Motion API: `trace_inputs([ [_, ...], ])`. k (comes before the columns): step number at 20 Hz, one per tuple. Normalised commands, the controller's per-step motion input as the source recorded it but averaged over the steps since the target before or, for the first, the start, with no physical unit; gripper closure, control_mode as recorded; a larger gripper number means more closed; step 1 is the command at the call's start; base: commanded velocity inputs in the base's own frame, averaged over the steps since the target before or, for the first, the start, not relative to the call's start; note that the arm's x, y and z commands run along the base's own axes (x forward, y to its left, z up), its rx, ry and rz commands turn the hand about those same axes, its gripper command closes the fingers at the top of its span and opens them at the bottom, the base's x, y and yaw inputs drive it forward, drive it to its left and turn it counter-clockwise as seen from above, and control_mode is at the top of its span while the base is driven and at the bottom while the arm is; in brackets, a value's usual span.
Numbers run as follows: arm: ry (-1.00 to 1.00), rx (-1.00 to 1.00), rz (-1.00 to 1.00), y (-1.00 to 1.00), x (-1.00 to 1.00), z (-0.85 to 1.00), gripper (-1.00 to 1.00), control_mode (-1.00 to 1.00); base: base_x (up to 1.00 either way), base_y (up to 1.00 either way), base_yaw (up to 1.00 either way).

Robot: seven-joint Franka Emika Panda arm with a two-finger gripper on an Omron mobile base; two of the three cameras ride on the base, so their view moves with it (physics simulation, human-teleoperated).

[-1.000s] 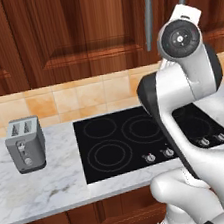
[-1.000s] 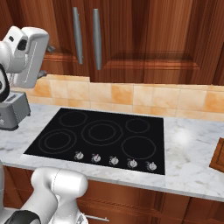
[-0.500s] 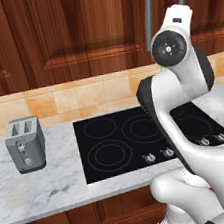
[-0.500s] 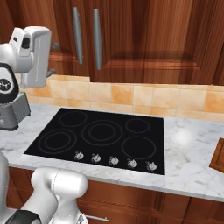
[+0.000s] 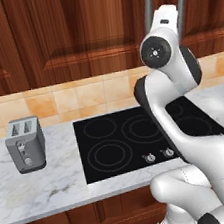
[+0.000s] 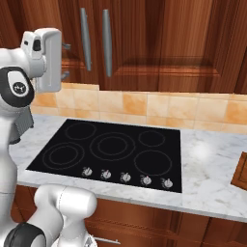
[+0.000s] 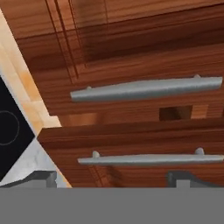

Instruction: Open the cabinet, retrieve the rolling pin, and place it next to the meat on the cutting board to prepare for tenderizing.

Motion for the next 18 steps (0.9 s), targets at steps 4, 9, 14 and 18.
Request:
trace_inputs([
  [4, -0.06, -0.12, -0.04, 0.0, 0.07, 0.0, -1.0, -1.0, 0.0, 0.0, 0.0],
  [9, -0.06, -0.09, -0.03, 0.0, 0.0, 0.0, -1.0, -1.0, 0.0, 0.0, 0.0],
  [14, 0.0, 0.0, 0.0, -0.05, 0.02, 0.0, -1.0, -1.0, 0.0, 0.0, 0.0],
  [18, 0.0, 0.0, 0.0, -0.14, 0.0, 0.0, -1.0, -1.0, 0.0, 0.0, 0.0],
])
